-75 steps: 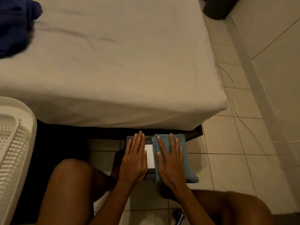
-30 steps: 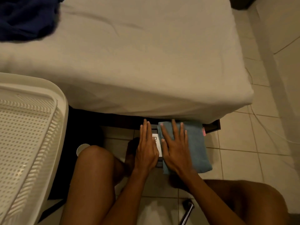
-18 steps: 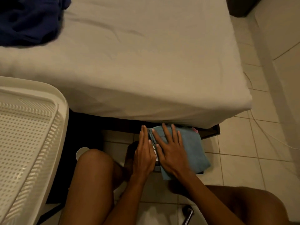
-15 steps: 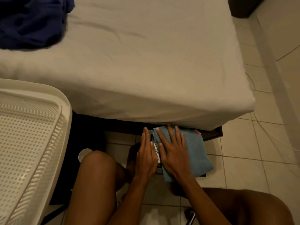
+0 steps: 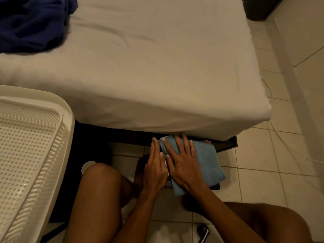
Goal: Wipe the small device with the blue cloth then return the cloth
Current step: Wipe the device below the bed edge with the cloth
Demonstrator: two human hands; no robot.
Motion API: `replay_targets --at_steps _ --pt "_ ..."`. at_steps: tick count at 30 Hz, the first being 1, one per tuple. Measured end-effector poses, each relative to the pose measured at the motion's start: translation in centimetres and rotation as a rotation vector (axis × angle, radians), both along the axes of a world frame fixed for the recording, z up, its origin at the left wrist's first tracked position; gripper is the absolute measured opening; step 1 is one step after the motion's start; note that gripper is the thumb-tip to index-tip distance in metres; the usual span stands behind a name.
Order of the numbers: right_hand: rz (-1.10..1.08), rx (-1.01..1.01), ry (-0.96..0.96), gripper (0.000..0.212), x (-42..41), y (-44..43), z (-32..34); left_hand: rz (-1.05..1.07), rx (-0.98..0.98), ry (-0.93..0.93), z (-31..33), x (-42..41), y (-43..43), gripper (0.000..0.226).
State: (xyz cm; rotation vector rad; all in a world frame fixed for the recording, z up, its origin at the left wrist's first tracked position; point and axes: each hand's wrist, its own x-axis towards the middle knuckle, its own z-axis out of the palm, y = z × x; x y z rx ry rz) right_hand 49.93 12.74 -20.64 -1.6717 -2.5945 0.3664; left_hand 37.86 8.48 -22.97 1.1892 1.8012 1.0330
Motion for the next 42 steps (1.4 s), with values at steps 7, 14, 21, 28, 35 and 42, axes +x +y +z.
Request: replay_targets --at_steps 7,14,21,28,35,42 --pt "-0.043 0.006 0.024 0.056 0.7 0.1 -0.2 -0.027 0.029 0.014 -0.1 0.3 0.2 0.057" --pt "-0.480 0.014 0.097 0.062 1.2 -1.6 -1.1 -0.050 0.007 0.136 0.1 0.3 0.3 0.060" --pt "-0.200 -0.068 0.139 0.056 6.3 -0.5 -0.7 -0.102 -0.028 0.259 -1.0 0.5 0.4 0.065" --pt "-0.246 -0.069 0.156 0.063 5.8 -2.1 -0.8 -0.271 -0.003 0.658 -1.2 0.7 1.0 0.063" --pt "-0.500 0.005 0.141 0.065 5.9 -0.9 -1.0 -0.457 0.024 0.770 -0.9 1.0 1.6 0.066" --pt "-0.535 0.015 0.128 0.064 5.7 -0.5 -1.6 -0.578 0.078 0.709 -0.5 1.4 1.7 0.067"
